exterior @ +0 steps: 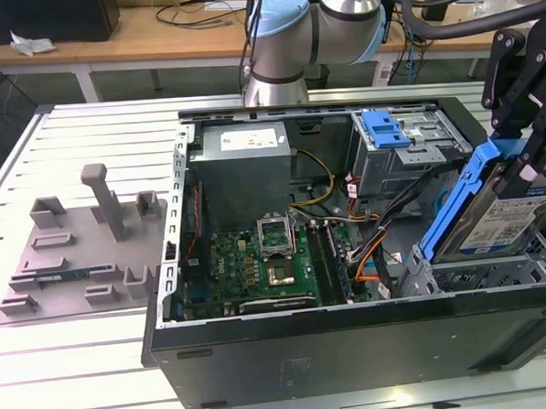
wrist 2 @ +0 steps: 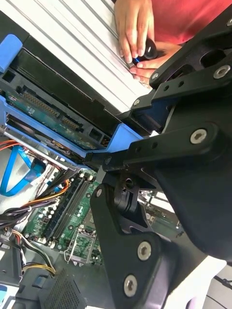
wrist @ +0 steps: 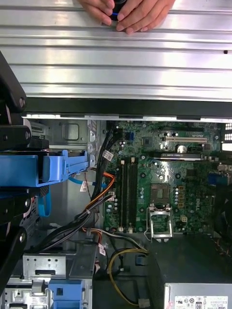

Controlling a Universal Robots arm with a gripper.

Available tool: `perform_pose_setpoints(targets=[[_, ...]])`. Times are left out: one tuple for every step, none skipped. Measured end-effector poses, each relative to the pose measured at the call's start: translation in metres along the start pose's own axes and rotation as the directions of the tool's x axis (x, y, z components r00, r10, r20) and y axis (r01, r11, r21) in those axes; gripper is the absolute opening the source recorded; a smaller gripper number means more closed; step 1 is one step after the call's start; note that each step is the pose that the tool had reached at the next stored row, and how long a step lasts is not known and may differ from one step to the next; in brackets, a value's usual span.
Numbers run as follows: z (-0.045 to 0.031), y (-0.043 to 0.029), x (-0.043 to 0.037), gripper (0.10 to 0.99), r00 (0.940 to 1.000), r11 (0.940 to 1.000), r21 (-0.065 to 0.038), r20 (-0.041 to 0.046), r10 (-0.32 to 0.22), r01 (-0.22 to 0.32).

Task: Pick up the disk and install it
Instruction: 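Insert the disk into the insertion slot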

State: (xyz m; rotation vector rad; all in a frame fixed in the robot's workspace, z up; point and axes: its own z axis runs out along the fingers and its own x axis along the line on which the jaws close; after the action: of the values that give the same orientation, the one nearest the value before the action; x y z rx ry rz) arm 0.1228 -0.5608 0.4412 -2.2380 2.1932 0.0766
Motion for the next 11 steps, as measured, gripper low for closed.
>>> perform_pose_setpoints(targets=[[0.0007,0.0,0.0,0.369,1.0,1.0,0.0,0.0,0.0,0.0],[0.0014,0.0,0.0001,0.369,1.0,1.0,0.0,0.0001,0.0,0.0],[0.0022,-0.0001,0.0001,0.369,1.0,1.0,0.0,0.0001,0.001,-0.001],[0.0031,-0.0001,0.0001,0.369,1.0,1.0,0.0,0.0001,0.001,-0.001],[0.0044,-0.0001,0.0002,0.369,1.0,1.0,0.0,0.0002,0.001,-0.001],[0.0058,-0.0001,0.0002,0.369,1.0,1.0,0.0,0.0001,0.001,-0.001],[0.007,-0.0002,0.0003,0.369,1.0,1.0,0.0,0.0001,0.002,-0.002],[0.008,-0.0002,0.0003,0.369,1.0,1.0,0.0,0.0001,0.002,-0.002],[0.0103,-0.0003,0.0004,0.369,1.0,1.0,0.0,0.0001,0.002,-0.002],[0.012,-0.0003,0.0005,0.369,1.0,1.0,0.0,0.0001,0.002,-0.002],[0.0142,-0.0004,0.0006,0.369,1.0,1.0,0.0,0.0002,0.002,-0.002]])
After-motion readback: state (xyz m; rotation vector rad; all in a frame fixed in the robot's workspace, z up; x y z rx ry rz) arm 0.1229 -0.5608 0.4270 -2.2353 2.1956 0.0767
